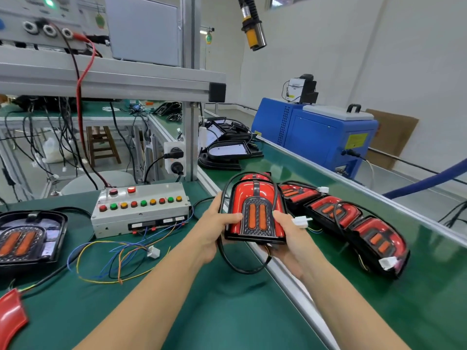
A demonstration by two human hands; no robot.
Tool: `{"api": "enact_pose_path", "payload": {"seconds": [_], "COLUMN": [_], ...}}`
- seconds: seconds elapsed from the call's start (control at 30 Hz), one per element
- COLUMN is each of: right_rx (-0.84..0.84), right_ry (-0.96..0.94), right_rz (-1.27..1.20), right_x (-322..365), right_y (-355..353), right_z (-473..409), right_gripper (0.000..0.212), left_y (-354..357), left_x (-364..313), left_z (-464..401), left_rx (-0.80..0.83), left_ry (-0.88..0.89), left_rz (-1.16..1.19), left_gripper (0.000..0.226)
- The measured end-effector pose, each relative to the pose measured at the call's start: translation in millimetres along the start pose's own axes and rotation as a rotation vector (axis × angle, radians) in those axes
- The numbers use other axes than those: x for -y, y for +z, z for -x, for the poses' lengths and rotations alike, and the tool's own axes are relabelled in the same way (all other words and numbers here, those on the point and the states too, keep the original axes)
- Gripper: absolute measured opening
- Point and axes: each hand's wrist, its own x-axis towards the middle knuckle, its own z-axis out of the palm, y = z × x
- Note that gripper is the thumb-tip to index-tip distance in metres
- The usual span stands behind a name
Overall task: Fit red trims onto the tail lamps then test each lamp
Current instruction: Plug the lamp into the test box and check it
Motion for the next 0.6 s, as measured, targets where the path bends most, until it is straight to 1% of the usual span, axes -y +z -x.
{"api": "enact_pose_path", "payload": {"seconds": [0.1,0.27,0.43,0.5,0.6], "right_rx": [-0.080,-0.198,-0.301,-0.346,-0.407], "right_ry": [-0.037,-0.049,-0.025,-0.018,-0.002], "right_rz": [-0.034,-0.064,-0.107,-0.111,-0.124], "right_x": [7.0,15.8,21.7,26.6,37.5], "right_y": [-6.3,-21.2,-36.4,-40.7,-44.8], "right_z": [-1.2,-7.5,-15.6,-22.1,-36.0], "right_gripper": [0.020,0.017,0.012,0.013,0.013], "left_y": [16.5,42.9,55.5,59.2,64.5], "left_x": [-8.0,-9.4,0.9,1.9,-1.9], "left_z": [-8.6,-27.5,-42.1,-46.7,-54.3], "left_rx": [0.028,0.017,-0.007,-0.018,-0.030], "left_ry": [0.002,0.019,-0.004,-0.003,0.014], "left_rz": [-0.024,-0.061,-0.096,-0.110,-0.120], "left_gripper": [0.046,0.042,0.055,0.065,0.072]}}
